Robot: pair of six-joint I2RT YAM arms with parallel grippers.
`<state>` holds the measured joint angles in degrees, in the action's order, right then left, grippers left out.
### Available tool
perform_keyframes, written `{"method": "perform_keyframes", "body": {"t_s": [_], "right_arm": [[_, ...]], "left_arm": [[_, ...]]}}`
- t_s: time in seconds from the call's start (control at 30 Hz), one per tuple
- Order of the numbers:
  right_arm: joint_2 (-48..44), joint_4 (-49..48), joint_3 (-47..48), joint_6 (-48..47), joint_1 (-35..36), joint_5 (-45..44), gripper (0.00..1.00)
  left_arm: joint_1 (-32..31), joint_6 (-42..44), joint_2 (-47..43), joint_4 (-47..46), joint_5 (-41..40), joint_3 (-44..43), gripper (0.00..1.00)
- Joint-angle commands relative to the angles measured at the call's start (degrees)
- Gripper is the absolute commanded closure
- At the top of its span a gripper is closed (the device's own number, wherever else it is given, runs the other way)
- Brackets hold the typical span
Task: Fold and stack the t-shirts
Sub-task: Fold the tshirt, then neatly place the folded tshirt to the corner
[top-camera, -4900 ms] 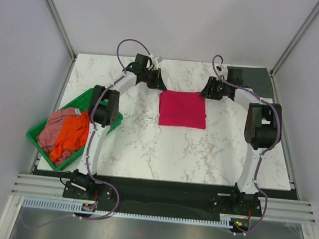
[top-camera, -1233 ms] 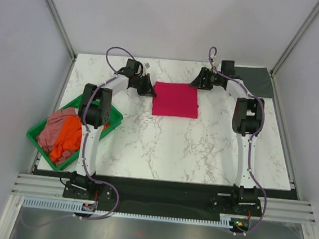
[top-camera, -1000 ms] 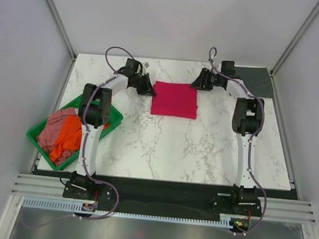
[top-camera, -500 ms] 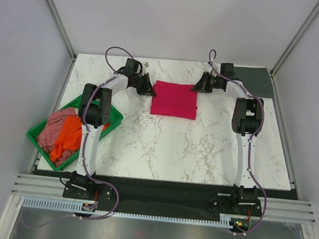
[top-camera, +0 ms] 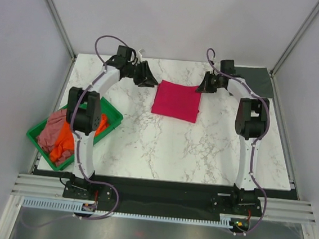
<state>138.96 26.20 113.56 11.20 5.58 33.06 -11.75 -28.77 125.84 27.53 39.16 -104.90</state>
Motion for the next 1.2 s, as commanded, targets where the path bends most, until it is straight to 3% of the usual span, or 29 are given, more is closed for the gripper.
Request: {"method": "perform_keyframes", "body": {"t_s": [0.0,0.17,0.47,1.17], "right_arm": [[-5.4,3.0,-0.8,-4.4,0.0,-6.8,1.0],[-8.2,3.0,-4.0,-6.5,1.0,-14.4,1.0],[-14.1,0.1,-7.4,-14.1,1.6,-29.9,1.0],[-22.7,-1.9,-6.2,-36.7,-0.4,-53.4,1.0]], "left_arm": [[0.1,-2.2,-9.3,0.1,6.5,3.3,0.59],[-0.2,0.3,-14.8,0.1,6.4,12.3,0.6],[-2.7,3.0,-23.4,0.1,6.5,21.0,0.59],[-3.8,5.9,-33.4,0.1,7.5,27.2,0.55]]}}
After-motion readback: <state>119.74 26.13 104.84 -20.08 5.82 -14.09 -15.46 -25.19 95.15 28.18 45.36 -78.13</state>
